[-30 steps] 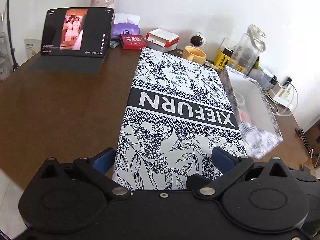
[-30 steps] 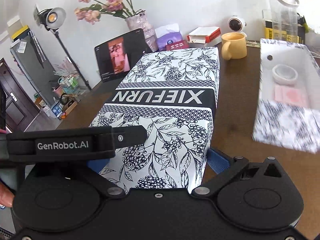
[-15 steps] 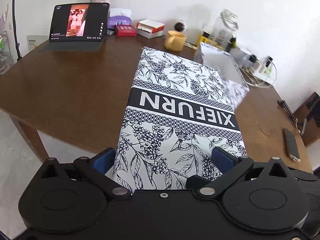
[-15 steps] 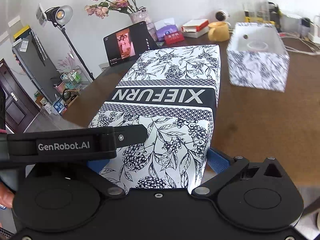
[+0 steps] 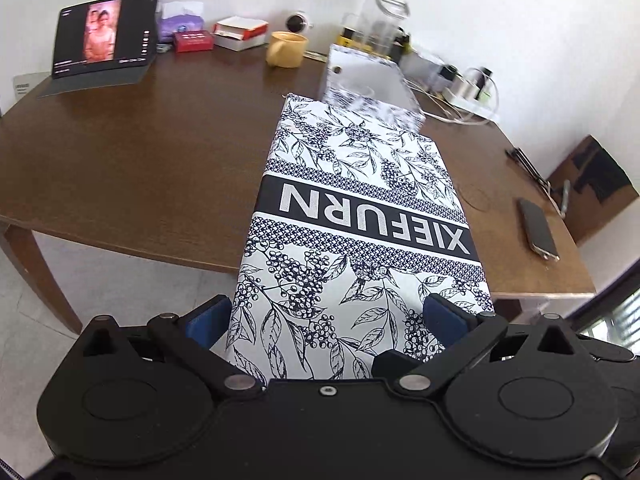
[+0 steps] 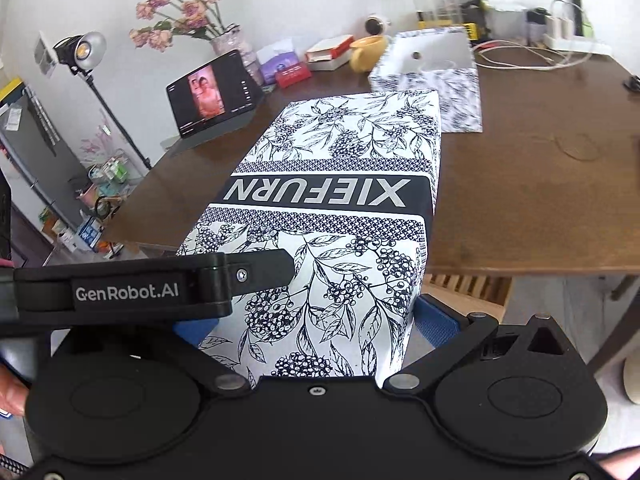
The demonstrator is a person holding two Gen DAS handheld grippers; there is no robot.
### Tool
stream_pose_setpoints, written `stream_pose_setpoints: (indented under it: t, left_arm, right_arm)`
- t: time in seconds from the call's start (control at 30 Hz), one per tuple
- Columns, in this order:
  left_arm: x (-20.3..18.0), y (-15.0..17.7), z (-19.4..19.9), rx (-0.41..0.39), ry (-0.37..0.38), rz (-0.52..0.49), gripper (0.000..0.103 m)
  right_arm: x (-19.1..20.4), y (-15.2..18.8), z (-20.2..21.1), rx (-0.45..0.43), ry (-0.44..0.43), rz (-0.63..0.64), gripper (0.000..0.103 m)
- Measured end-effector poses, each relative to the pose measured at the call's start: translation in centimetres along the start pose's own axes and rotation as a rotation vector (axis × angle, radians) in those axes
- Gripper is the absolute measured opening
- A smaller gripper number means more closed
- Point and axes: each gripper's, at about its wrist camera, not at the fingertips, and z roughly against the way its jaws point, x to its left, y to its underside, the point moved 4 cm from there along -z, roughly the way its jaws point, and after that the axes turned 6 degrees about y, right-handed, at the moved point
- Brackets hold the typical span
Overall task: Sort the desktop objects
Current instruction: 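Lift the XIEFURN lid with both grippers and carry it over the storage box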
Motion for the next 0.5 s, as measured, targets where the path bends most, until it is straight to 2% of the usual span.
stream_pose_setpoints:
  t: [0.23,0.5]
  left_arm:
    - [-1.2,0.7,-0.2,0.020,0.016,-0.031,0.102]
    - [-2.3,0.0,-0.4,0.010,0.029,-0.051,0.102]
  right_arm:
    - [-1.3,0.7,0.8,-0.010,0.018,-0.037,0.103]
    - [-2.1,0.5,1.3,-0.038,0.031,-0.048,0.103]
